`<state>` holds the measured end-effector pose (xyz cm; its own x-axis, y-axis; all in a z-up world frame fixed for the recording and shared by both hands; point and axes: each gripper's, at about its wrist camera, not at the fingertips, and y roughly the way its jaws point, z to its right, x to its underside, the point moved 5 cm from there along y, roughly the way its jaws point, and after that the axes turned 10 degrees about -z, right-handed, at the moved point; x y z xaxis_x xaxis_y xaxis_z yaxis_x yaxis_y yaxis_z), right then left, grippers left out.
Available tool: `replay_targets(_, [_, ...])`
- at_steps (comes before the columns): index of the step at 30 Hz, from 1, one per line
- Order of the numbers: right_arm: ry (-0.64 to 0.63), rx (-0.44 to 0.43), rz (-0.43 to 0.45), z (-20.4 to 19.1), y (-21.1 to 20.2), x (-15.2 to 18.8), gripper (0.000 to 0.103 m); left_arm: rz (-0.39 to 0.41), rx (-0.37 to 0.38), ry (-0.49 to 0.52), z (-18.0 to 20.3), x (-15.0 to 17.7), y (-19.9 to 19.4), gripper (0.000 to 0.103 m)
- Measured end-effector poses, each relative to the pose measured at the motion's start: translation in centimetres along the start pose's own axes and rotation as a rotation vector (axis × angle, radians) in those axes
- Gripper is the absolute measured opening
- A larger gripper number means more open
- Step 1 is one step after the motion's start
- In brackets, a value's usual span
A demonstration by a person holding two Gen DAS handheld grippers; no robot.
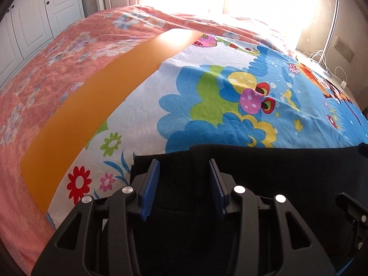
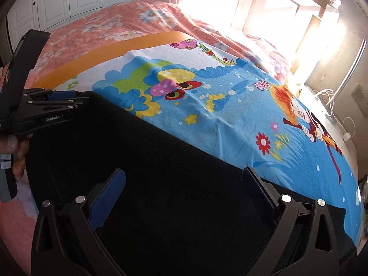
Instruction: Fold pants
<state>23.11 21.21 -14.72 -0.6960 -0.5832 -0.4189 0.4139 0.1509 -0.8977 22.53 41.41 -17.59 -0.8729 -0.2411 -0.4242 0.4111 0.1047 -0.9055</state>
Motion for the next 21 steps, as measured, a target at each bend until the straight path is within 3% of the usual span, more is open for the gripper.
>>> replay_targets(3, [0.038, 0.014, -0.018, 2.6, -0.3, 2.9, 0.097, 0.101, 0.043, -0.069, -0.9, 0.6, -3.0, 0.044])
replay_targets(5, [0.069, 0.049, -0.035, 4.3, 0.5, 4.2, 0.097, 0.227, 0.033, -0.096, -1.3, 2.1, -6.2, 0.050])
replay_targets(6, [0.081, 0.059, -0.057, 5.0, 1.4, 4.7, 0.097, 0.252, 0.039, -0.098, -1.3, 3.1, -7.1, 0.055])
replay_targets(9, [0.140, -0.035, -0.052, 6.4, 2.8, 5.2, 0.097, 0.287, 0.061, -0.148, -1.7, 6.3, -9.5, 0.061])
replay_targets(12, [0.146, -0.031, -0.053, 6.4, 2.7, 4.7, 0.097, 0.306, 0.011, -0.254, -3.5, 10.0, -11.5, 0.060])
replay_targets(14, [0.151, -0.023, -0.060, 6.4, 2.2, 4.7, 0.097, 0.291, 0.119, -0.345, -4.8, 12.3, -11.9, 0.059])
replay_targets(19, [0.152, -0.050, 0.045, 5.8, -2.5, 6.5, 0.097, 0.237, 0.298, -0.481, -6.8, 14.8, -10.1, 0.029])
replay_targets(21, [0.155, -0.086, 0.062, 5.4, -4.0, 7.5, 0.097, 0.220, 0.327, -0.452, -6.2, 14.3, -9.2, 0.028])
